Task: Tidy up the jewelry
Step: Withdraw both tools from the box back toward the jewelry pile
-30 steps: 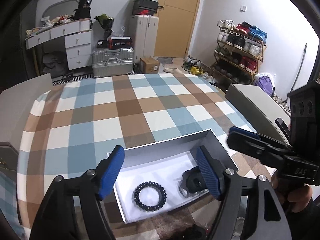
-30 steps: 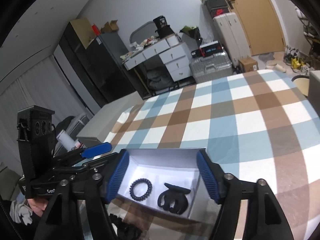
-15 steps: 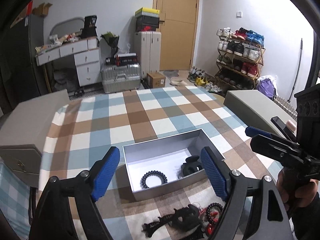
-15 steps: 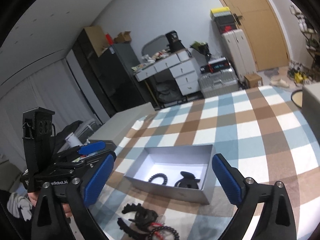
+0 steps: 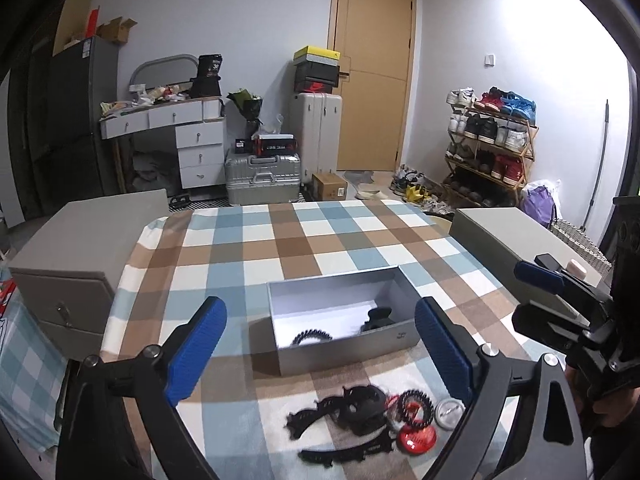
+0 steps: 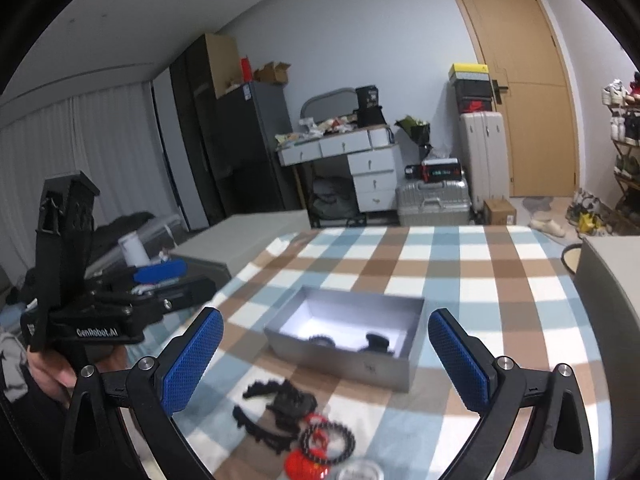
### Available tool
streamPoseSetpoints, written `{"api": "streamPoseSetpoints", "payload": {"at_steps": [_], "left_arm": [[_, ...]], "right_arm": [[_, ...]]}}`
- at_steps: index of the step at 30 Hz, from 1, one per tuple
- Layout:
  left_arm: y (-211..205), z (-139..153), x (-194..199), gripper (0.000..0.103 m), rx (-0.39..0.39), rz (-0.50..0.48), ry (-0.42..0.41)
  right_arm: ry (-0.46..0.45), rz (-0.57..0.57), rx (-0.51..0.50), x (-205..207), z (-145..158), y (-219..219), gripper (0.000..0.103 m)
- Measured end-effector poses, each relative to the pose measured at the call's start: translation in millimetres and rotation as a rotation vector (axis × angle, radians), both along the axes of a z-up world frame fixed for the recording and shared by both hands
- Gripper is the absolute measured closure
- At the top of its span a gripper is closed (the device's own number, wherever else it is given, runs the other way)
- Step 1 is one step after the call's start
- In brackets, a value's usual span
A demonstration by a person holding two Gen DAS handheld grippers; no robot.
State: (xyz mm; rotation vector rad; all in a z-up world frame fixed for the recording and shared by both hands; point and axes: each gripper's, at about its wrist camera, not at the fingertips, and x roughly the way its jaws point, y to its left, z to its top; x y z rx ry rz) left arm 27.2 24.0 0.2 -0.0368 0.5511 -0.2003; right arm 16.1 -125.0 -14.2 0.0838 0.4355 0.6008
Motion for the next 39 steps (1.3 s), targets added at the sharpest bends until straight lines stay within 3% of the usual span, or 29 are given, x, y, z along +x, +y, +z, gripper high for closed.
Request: {"api": "streamPoseSetpoints", "payload": {"at_steps": [8,19,31,39], "left_arm": [[13.5,-17.8,-21.5,0.001,-0.029,0.072,0.008],[12.7,-55.8,-32.5,0.001,-0.004,0.087,0.112],[6.8,-72.2,-36.5,0.001,0.006,0.078,0.196],[-1.4,-74.2,-38.9,0.001,0.02,0.059,0.207]], "right_arm": [[0.054,0.011,-0.168,-20.7,-34.2,9.2,0.0],[0.23,0.013,-0.197,-18.8,-91.0,-5.7,0.001],[0.285,0.005,-0.275,-14.6,-125.3,-2.9,0.017],[0.253,-0.036,-0.36,-15.5,-127.0,3.2,0.043]]}}
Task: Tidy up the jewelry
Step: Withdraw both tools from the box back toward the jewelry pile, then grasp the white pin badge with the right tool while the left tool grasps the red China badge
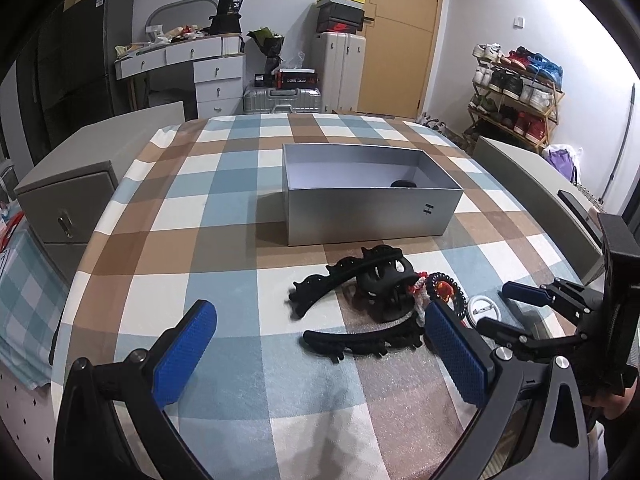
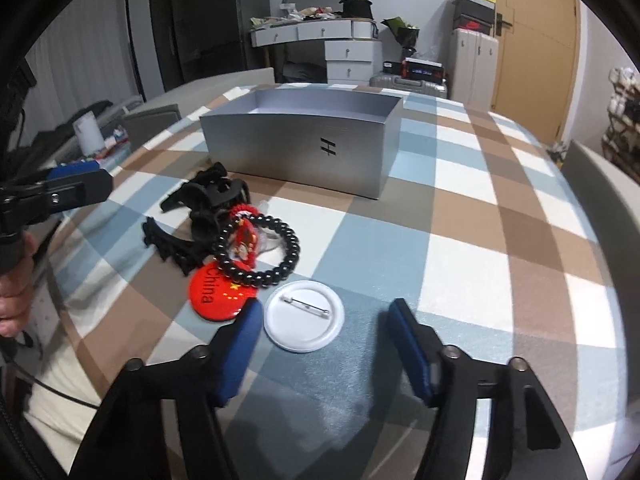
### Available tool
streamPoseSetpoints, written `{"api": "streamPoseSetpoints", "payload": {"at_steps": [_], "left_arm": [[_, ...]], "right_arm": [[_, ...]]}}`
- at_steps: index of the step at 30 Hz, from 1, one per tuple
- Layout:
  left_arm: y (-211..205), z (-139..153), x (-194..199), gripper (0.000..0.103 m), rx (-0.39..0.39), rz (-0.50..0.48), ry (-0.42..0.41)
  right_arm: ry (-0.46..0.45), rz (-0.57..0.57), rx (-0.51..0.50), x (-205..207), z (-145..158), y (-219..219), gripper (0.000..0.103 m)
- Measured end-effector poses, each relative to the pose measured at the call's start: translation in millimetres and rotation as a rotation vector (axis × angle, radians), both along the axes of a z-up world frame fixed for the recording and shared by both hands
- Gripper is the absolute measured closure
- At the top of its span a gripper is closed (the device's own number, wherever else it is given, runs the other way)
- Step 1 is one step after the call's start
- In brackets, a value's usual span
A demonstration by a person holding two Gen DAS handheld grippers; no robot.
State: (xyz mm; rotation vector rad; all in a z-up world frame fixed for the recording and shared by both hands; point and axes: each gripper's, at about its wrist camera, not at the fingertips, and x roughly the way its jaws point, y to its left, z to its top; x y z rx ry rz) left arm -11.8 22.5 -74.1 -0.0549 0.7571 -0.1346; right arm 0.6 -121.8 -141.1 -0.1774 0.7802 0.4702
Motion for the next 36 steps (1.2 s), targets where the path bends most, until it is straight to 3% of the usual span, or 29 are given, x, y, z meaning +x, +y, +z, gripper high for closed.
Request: {"api": "streamPoseSetpoints", "payload": {"at_steps": [6,11,12,13,15,22,27,28,31,36], "left_arm": [[-1.2,-2.2,-0.6,0.001,-0.004,-0.003,0.016],[-3.9,-2.4,-3.6,0.001,-0.006,-0.017,0.023],[-4.9,-2.2,-4.5,0.001,-0.012,-0.026,0.024],[-6.1,-2.1,-5.2,0.001,-0.018,-0.038,0.025],[-10.8,-1.8,-7.1,0.001,-0.046,-0.086,0.029],[-39.4,-2.6,-7.5,0.001,-0.034,-0.208,0.048],[-42.2,-9.2,-3.9,0.001,-0.036,-0.215,0.084],[-41.4,-10.3,-3.0,0.001,-0.039,-0.212,0.091],[-40.0,-11.9,-2.8,0.001,-0.042,-0.201,0.103],[-37.4,-13.2,-2.4,0.001,-0.04,-0.184,0.113]], "right_arm": [[-0.027,0.038,-0.037,-6.1,-0.7,11.2,0.063],[-0.041,0.031,-0.03,-8.3,-0.4,12.4,0.066],[-0.043,0.026,-0.01,-8.1,0.9,9.7,0.07],[-0.051,0.014,0.004,-8.1,3.4,6.4,0.085],[-0.039,-0.005,0.046,-5.2,7.6,-0.1,0.09],[0.004,-0.003,0.097,-5.7,1.8,-5.0,0.09],[-0.014,0.01,0.12,-9.2,6.7,-8.5,0.087],[-0.014,0.009,0.127,-9.6,7.1,-9.0,0.084],[-0.003,0.03,0.125,-10.1,7.0,-4.7,0.058],[-0.021,0.039,0.034,-11.3,3.5,10.8,0.058]]}}
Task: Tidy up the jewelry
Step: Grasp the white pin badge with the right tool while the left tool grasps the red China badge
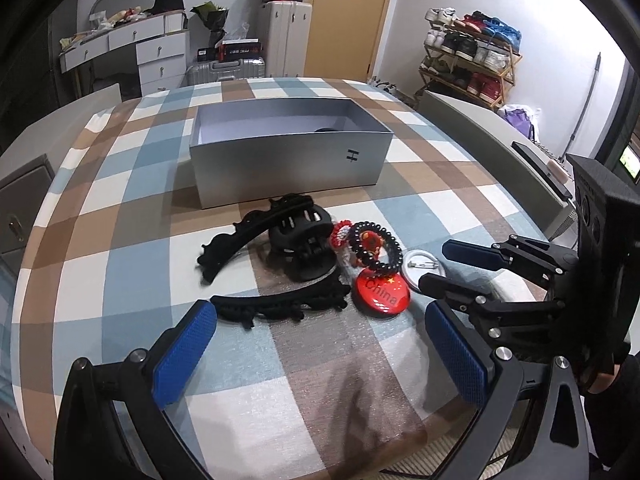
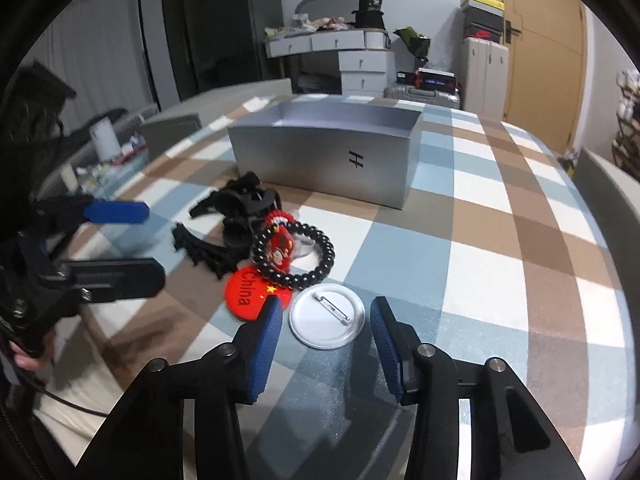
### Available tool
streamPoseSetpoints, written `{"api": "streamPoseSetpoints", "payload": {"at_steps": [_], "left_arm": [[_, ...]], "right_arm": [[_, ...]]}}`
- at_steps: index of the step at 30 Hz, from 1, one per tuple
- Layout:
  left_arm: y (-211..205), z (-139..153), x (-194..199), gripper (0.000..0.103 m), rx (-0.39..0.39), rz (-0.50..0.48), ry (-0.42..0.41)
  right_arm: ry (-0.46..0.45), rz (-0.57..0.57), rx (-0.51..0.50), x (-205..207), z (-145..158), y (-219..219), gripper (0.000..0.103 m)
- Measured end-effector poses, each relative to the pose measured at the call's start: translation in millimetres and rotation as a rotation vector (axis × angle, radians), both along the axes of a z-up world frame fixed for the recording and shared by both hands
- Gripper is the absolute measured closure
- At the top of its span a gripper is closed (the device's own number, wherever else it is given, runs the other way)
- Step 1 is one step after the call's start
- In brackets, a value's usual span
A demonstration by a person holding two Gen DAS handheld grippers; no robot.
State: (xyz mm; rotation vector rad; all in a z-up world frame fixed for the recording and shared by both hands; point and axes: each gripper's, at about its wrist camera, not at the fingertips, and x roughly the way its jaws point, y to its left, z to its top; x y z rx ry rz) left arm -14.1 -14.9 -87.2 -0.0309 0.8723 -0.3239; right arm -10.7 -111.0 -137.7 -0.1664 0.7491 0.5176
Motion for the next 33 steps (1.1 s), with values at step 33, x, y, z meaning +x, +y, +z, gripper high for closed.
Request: {"api": "streamPoseSetpoints", "payload": {"at_steps": [33], "left_arm": [[-47.7,-9.5,28.5,0.023,-0.003,-0.263,0.059]], "right_arm": [[-0.086,-0.07,0.125,-16.0,14.1,-46.3,0.065]]}}
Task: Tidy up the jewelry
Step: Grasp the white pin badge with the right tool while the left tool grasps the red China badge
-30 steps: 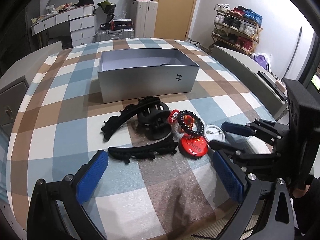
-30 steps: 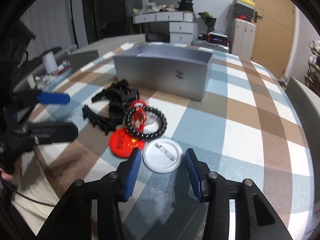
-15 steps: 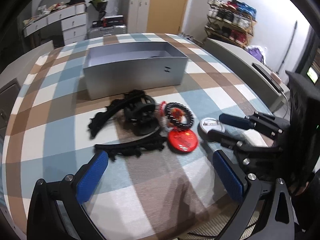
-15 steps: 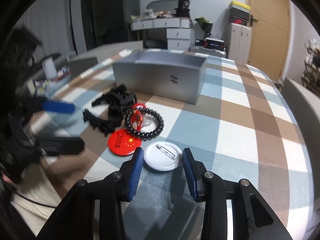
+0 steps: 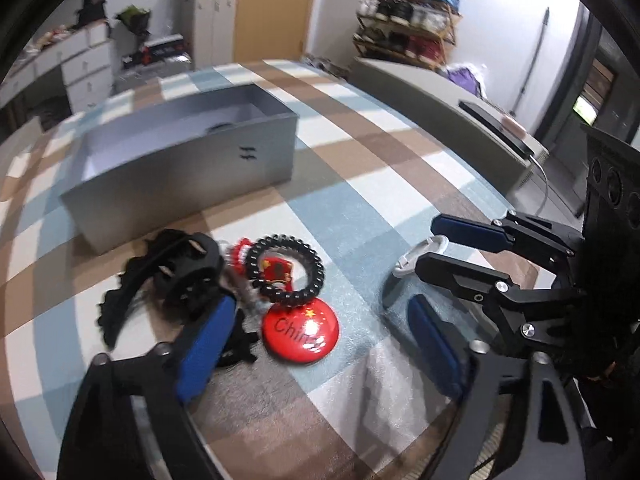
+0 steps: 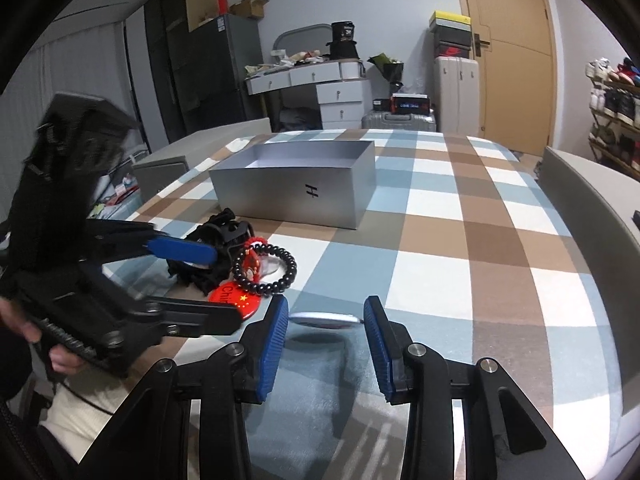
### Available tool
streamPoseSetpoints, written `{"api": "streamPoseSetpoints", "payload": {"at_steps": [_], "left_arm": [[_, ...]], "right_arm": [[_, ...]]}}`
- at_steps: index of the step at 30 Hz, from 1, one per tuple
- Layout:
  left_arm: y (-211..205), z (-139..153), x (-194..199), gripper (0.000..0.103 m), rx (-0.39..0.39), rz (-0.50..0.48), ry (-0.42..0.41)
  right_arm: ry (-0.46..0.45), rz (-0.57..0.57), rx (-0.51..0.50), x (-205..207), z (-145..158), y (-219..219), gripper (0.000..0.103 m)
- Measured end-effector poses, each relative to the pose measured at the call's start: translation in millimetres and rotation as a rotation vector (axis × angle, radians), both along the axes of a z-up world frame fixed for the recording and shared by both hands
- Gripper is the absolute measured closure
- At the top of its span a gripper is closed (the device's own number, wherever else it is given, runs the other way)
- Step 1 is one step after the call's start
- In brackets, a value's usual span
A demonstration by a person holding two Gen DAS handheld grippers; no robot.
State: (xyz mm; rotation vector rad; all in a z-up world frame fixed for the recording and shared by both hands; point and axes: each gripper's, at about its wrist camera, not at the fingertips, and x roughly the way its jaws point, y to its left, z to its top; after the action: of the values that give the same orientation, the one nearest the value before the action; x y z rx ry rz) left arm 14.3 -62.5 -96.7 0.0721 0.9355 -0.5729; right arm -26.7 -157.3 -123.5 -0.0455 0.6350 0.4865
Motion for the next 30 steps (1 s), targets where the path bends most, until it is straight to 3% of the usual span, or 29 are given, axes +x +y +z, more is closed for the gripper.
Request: {"api": "streamPoseSetpoints", "payload": {"at_steps": [4,14,16,18,21,30], "left_arm": [[-4.7,-3.5,1.9,0.034,0.01,-0.043,0.037],[-13.8,-9.6,5.8,0.035,0.121,-0.051,0.05],[-13.7,-10.3,5.2,0.04,0.134,-0.047,0.044],[-13.3,-10.4,4.1,0.055,0.167,-0.041,0.025],[-8.0,-9.8,4.4,0.066,0.177,-0.029,0.02],[-15.2,-9.0,-9.4,0.066,0.195,-0.057,0.012]], "right_arm": [[0.014,0.001,0.023,2.4,-3.7,-4.0,0.065],[0.01,-0.009,0.065,1.3,0.2,-14.1,0.065],[0.006,-0.006,0.066,0.3,1.3,-13.5,0.065],[0.002,-0.002,0.066,-1.1,1.6,-13.1,0.065],[0.0,0.0,0.072,-2.0,2.9,-13.2,0.065],[0.043,-0.003,0.154,5.7,6.5,-19.7,0.065]]}}
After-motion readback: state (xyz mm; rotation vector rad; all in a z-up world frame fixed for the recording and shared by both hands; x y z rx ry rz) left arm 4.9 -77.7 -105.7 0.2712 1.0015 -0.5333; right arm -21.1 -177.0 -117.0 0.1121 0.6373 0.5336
